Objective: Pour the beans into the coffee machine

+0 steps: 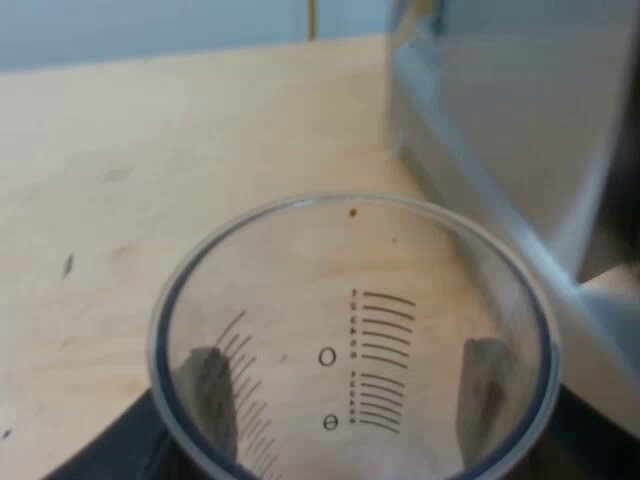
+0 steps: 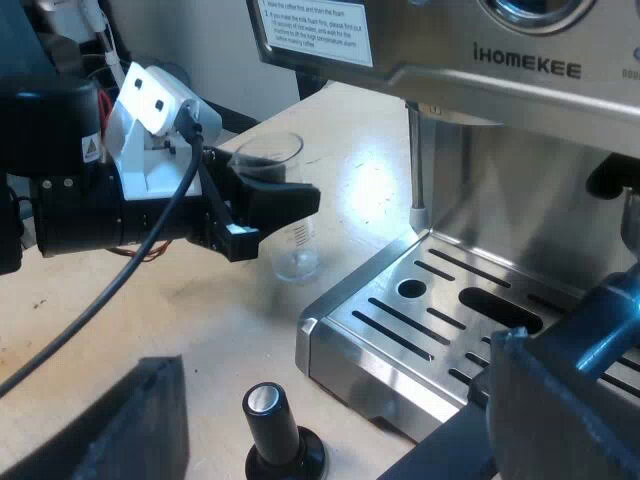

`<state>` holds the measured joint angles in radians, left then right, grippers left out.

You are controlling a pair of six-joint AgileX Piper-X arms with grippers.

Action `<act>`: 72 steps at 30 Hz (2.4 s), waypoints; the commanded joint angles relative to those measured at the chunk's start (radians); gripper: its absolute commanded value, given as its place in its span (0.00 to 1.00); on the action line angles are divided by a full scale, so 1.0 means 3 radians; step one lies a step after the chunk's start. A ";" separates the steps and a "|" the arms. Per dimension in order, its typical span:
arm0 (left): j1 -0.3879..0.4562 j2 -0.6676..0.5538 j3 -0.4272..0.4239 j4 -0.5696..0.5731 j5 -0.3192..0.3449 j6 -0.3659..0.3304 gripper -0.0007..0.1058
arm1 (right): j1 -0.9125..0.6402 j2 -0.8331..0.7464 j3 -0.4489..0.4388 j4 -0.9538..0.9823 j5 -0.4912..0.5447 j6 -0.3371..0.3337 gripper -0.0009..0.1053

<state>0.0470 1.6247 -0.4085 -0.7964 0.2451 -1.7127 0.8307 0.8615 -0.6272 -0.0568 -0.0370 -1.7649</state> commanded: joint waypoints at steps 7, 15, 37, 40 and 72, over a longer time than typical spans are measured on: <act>0.0077 0.0001 -0.0011 -0.0156 0.0166 0.0067 0.24 | 0.0006 -0.0007 -0.0010 -0.0049 -0.0040 -0.0010 0.61; 0.0077 0.0010 -0.0011 -0.0128 0.0159 0.0067 0.25 | 0.0006 -0.0007 -0.0010 -0.0049 -0.0014 -0.0010 0.61; 0.0077 0.0056 -0.0011 -0.0110 0.0159 0.0067 0.80 | 0.0006 -0.0007 -0.0010 -0.0049 -0.0015 0.0020 0.61; 0.0077 0.0056 -0.0011 -0.0110 0.0144 0.0163 0.80 | 0.0006 -0.0007 -0.0010 -0.0049 -0.0001 0.0065 0.61; 0.0077 0.0030 0.0021 0.0084 0.0141 0.0189 0.80 | 0.0006 -0.0007 -0.0010 -0.0049 0.0039 0.0065 0.61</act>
<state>0.0697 1.6443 -0.4033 -0.7653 0.2903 -1.6450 0.8307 0.8615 -0.6272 -0.0568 -0.0263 -1.7420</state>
